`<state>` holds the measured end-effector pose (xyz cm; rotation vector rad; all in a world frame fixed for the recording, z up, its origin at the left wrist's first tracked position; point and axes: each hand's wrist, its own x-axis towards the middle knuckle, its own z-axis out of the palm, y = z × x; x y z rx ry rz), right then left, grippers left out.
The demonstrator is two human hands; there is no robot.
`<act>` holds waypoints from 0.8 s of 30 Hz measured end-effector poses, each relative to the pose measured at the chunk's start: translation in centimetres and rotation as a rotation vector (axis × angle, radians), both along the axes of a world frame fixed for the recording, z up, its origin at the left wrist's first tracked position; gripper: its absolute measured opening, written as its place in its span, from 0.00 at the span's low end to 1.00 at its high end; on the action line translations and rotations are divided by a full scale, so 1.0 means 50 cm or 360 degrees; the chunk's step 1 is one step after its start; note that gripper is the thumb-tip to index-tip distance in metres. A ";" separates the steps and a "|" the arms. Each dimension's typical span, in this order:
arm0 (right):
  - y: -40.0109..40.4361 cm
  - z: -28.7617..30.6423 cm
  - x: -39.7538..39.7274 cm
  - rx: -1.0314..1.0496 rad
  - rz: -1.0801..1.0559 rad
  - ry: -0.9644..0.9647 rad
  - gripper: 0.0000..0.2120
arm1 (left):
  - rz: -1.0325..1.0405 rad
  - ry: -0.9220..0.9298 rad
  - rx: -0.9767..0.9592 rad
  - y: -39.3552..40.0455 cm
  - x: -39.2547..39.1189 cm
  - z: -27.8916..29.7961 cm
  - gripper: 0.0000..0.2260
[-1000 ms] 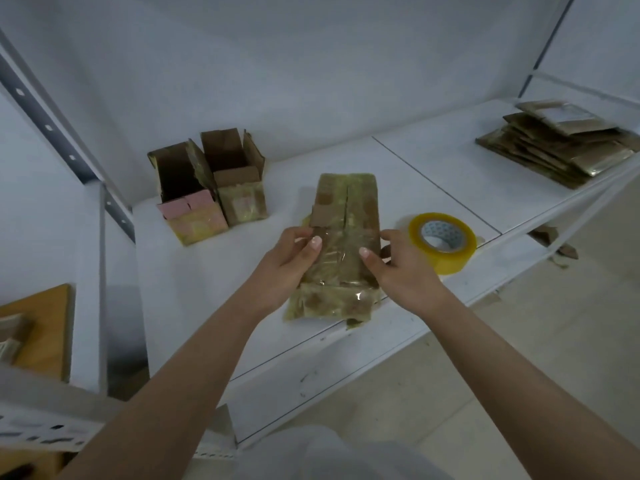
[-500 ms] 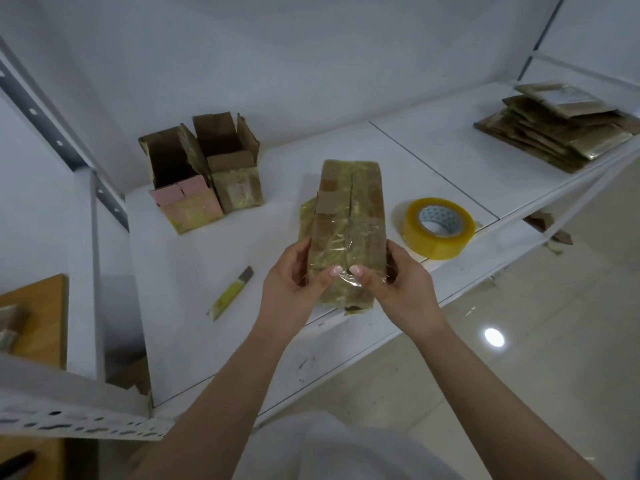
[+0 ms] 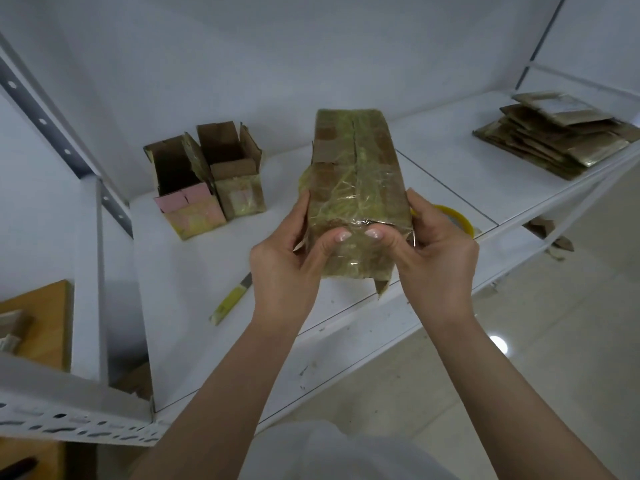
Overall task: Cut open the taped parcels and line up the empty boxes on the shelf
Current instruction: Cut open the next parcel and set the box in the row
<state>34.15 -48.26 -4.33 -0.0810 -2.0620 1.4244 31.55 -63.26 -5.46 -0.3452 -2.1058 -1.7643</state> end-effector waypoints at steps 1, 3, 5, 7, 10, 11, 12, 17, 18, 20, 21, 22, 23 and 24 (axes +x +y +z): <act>-0.001 0.005 0.002 -0.0066 0.0016 0.0025 0.22 | 0.0005 0.0004 -0.0015 -0.001 0.001 0.003 0.26; -0.002 0.008 0.004 -0.0080 -0.0015 0.0056 0.22 | 0.0033 0.0001 -0.0030 -0.001 0.004 0.010 0.26; -0.002 0.008 0.003 0.0004 -0.0082 0.0071 0.24 | 0.0074 0.0023 -0.0082 0.002 0.002 0.016 0.25; -0.002 0.011 0.002 0.0028 -0.0091 0.0083 0.23 | 0.0093 0.0041 -0.0171 0.004 0.001 0.022 0.27; 0.005 0.019 0.003 -0.0133 0.0005 0.0106 0.18 | 0.0043 0.0077 -0.0207 0.002 0.011 0.035 0.32; 0.009 0.021 0.003 -0.0168 0.0017 0.0107 0.15 | 0.0024 0.0085 -0.0209 0.000 0.015 0.040 0.31; 0.013 0.023 0.001 -0.0175 0.0014 0.0102 0.11 | -0.0008 0.0086 -0.0202 -0.003 0.015 0.044 0.29; 0.016 0.035 -0.003 -0.0178 0.0046 0.0085 0.16 | -0.0160 0.0051 0.0065 -0.008 -0.001 0.056 0.22; 0.014 0.037 -0.002 -0.0190 0.0060 0.0085 0.18 | -0.0172 0.0049 0.0039 -0.006 -0.001 0.060 0.21; 0.010 0.042 -0.002 -0.0219 0.0053 0.0099 0.17 | -0.0249 0.0015 0.0042 -0.003 0.000 0.065 0.24; 0.008 0.045 -0.002 -0.0223 0.0044 0.0104 0.16 | -0.0284 -0.0005 0.0035 -0.003 -0.001 0.064 0.27; 0.007 0.046 -0.002 -0.0214 0.0044 0.0108 0.14 | -0.0310 -0.0018 0.0022 -0.003 -0.002 0.062 0.30; 0.005 0.047 -0.001 -0.0194 0.0050 0.0114 0.12 | -0.0327 -0.0022 0.0002 -0.002 -0.002 0.061 0.32; 0.004 0.047 0.000 -0.0167 0.0054 0.0119 0.10 | -0.0325 -0.0013 -0.0026 -0.001 -0.002 0.059 0.32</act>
